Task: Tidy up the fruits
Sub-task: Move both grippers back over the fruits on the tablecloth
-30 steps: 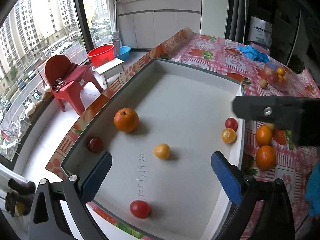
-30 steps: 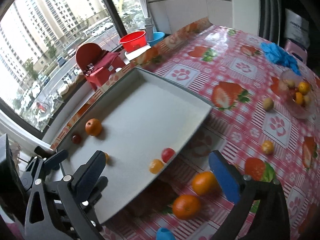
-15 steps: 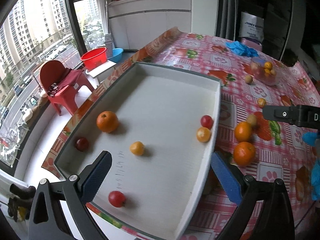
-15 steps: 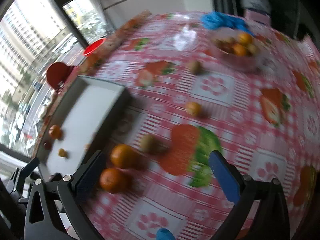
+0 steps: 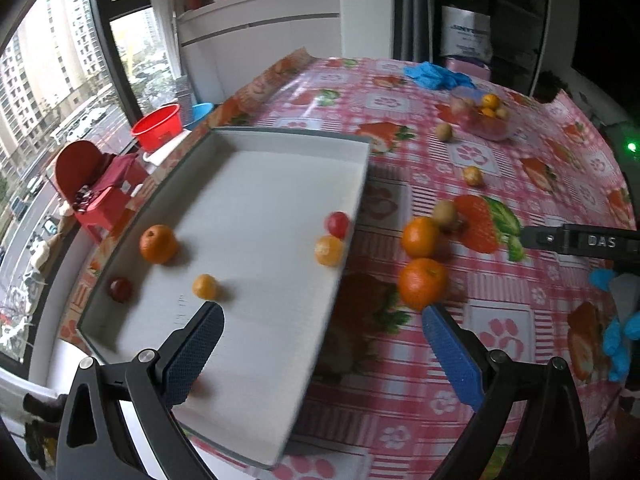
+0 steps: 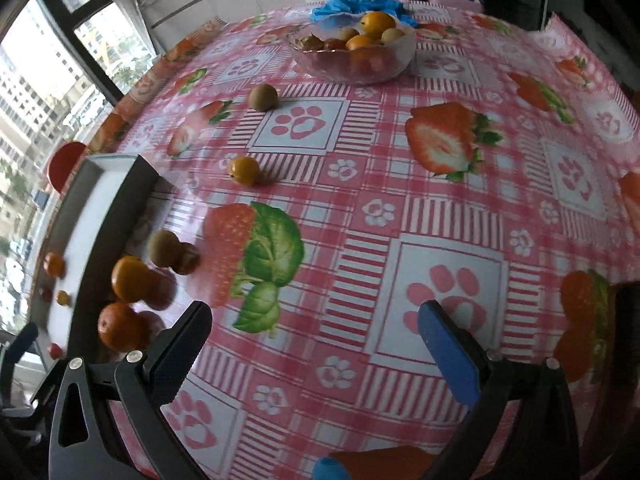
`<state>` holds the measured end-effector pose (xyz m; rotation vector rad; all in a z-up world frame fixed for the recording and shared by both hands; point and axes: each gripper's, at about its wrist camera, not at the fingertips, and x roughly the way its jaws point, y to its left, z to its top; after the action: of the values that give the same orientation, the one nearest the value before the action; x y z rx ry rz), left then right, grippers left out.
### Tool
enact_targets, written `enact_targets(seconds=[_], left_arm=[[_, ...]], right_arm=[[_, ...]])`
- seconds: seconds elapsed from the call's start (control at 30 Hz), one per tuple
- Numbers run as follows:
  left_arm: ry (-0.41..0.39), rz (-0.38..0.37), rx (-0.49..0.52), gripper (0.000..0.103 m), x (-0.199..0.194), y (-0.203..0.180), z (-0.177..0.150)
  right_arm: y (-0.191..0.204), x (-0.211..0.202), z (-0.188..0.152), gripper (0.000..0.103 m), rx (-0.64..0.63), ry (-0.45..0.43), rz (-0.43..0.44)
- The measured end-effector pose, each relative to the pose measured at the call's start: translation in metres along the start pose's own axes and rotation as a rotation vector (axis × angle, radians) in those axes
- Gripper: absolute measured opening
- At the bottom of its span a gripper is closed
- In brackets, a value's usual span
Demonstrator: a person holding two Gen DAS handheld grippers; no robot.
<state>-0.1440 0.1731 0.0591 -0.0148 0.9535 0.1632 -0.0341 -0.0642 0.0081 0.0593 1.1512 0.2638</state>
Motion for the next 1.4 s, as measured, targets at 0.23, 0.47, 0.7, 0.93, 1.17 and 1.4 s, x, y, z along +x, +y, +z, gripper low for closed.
enact_targets(seconds=[0.23, 0.47, 0.7, 0.93, 1.17, 1.4], left_arm=[[0.01, -0.058, 0.119, 0.1, 0.002, -0.05, -0.008], [0.054, -0.074, 0.128, 0.1, 0.018, -0.067, -0.014], [0.069, -0.088, 0.094, 0.1, 0.034, -0.067, -0.012], [0.063, -0.075, 0.084, 0.1, 0.05, -0.065, -0.003], [0.069, -0.068, 0.075, 0.1, 0.061, -0.064, 0.002], [0.064, -0.09, 0.059, 0.1, 0.061, -0.061, 0.005]], right_arm=[[0.016, 0.007, -0.013, 0.103, -0.152, -0.009, -0.1], [0.016, 0.007, -0.018, 0.103, -0.179, -0.058, -0.117], [0.021, 0.011, -0.01, 0.103, -0.174, -0.035, -0.125], [0.032, 0.024, 0.014, 0.103, -0.172, -0.042, -0.116], [0.05, 0.039, 0.048, 0.097, -0.143, -0.093, -0.062], [0.065, 0.049, 0.066, 0.057, -0.175, -0.143, -0.11]])
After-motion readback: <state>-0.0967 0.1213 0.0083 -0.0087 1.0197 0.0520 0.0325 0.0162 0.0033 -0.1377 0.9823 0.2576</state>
